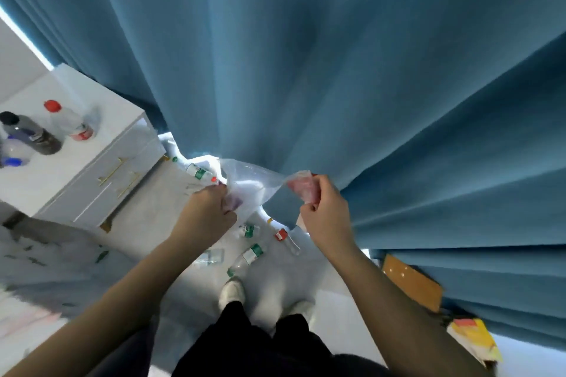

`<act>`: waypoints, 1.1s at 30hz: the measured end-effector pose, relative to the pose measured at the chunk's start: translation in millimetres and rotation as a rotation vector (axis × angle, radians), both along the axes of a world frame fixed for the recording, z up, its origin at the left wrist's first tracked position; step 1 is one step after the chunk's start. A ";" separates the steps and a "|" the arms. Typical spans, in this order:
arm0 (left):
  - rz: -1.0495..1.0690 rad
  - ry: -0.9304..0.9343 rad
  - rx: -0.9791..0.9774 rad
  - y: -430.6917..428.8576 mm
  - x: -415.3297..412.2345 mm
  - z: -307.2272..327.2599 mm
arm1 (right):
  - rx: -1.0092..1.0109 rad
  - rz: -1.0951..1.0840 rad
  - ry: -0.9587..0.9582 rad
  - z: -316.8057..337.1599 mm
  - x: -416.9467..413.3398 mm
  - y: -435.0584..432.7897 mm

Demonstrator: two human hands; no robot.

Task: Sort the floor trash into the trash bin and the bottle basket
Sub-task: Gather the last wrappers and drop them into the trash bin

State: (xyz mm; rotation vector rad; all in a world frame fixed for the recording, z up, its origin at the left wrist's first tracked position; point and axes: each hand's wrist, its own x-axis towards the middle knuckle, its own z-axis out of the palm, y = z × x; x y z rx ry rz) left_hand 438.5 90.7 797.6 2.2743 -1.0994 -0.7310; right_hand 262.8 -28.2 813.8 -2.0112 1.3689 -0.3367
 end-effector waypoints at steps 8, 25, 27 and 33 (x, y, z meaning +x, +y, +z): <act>-0.155 0.078 -0.067 -36.3 -54.7 15.9 | -0.005 -0.288 -0.017 5.2 -83.6 6.0; -0.321 0.062 -0.095 -76.1 -276.7 42.6 | -0.031 -0.539 -0.156 17.6 -314.0 9.0; -0.345 0.070 -0.088 -76.5 -314.4 42.7 | -0.065 -0.583 -0.154 18.0 -352.7 13.8; -0.490 0.109 -0.062 -81.5 -412.5 43.8 | -0.072 -0.827 -0.222 14.6 -455.9 42.9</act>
